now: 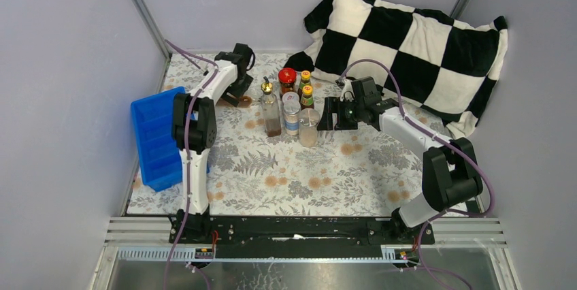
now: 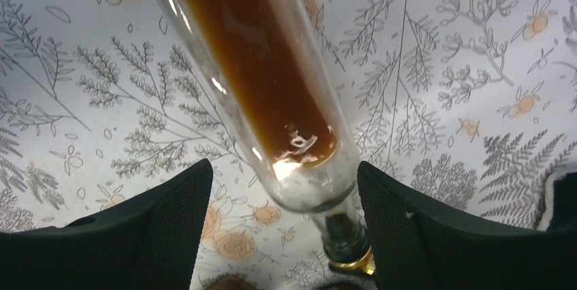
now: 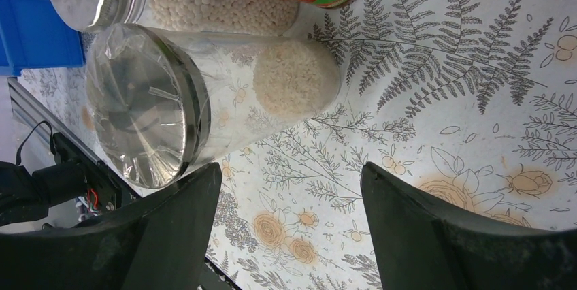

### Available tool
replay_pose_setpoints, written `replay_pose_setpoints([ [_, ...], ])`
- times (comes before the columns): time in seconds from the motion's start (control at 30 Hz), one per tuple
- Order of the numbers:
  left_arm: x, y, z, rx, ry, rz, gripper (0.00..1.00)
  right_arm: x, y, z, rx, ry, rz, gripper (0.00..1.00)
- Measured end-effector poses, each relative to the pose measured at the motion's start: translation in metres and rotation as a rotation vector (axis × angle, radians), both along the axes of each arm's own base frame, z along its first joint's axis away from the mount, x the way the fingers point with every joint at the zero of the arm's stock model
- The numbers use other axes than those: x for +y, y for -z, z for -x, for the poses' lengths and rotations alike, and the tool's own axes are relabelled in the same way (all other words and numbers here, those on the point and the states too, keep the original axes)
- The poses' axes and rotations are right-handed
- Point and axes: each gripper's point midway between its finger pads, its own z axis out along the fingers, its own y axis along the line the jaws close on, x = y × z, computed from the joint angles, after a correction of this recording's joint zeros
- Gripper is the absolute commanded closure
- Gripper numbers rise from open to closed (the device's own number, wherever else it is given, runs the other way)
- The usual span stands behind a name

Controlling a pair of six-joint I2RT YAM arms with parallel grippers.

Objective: Organize the condiment bottles
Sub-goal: Pick up the bottle from the center of the board.

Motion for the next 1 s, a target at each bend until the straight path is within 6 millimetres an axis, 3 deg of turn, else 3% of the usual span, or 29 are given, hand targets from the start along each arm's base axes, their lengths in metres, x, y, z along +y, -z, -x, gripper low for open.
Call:
replay_pose_setpoints([
  [0.3,0.018,0.02,-0.016,0.016,-0.039,0.005,0.23,0.006,0.01,0.004,0.027,-0.018,0.012,0.18],
  [0.53,0.016,0.039,-0.016,0.047,-0.027,0.021,0.31,0.006,0.013,0.005,0.033,-0.021,0.016,0.18],
  [0.63,0.014,0.043,-0.016,0.055,-0.019,0.026,0.41,0.006,0.013,0.005,0.032,-0.021,0.017,0.18],
  [0.83,0.013,0.043,-0.019,0.048,0.001,0.041,0.81,0.007,0.013,0.006,0.031,-0.025,0.018,0.19],
  [1.0,0.013,0.043,-0.021,0.044,0.011,0.06,1.0,0.007,0.016,0.008,0.036,-0.029,0.022,0.19],
])
